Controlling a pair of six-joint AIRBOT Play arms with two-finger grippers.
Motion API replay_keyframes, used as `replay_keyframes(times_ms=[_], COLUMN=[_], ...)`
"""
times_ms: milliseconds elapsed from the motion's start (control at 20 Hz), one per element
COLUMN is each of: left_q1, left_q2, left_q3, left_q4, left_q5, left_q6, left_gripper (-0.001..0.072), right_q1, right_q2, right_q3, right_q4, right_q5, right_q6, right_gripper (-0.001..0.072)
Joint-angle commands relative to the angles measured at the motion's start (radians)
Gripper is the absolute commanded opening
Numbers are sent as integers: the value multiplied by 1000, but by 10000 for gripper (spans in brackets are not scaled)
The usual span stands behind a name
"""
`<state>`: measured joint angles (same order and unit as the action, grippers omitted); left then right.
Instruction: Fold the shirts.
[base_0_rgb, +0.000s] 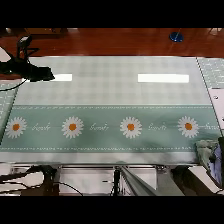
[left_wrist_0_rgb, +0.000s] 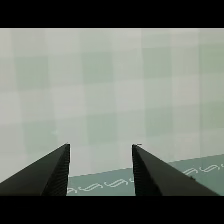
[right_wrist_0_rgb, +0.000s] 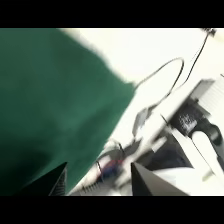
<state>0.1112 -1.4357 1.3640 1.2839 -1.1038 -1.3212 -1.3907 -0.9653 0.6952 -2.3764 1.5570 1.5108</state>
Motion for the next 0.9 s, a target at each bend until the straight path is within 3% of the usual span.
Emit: replay_keyframes(times_ms=[0,50,150,250,300,450,550,650,750,850], left_q1=[0,0,0,0,0,0,0,-21,-79,-157], left_q2=[0,0,0,0,0,0,0,0,-1,-1], left_q3=[1,1,1,1,1,1,2,3,3,3], left_q4=[0,0,0,0,0,-11,-106,-222,-179,-66], left_q5=[0,0,0,0,1,29,92,148,139,76], left_q6=[0,0,0,0,0,0,0,2,5,4], left_gripper=[467,467,467,467,467,468,469,470,471,471], right_q1=[-20,-20,-20,7,58,358,630,924,1199,1429], right_q2=[-8,-26,-77,-149,-196,-381,-474,-558,-623,-684], right_q3=[177,286,575,841,944,1168,1186,1186,1186,1186], right_q4=[100,201,557,977,1139,1441,1462,1355,1114,750], right_q5=[-79,-93,-179,-362,-440,-487,-455,-343,-245,-153], right_q6=[64,64,67,106,105,94,26,-56,-138,-156], right_gripper=[477,477,473,404,404,404,404,404,404,405])
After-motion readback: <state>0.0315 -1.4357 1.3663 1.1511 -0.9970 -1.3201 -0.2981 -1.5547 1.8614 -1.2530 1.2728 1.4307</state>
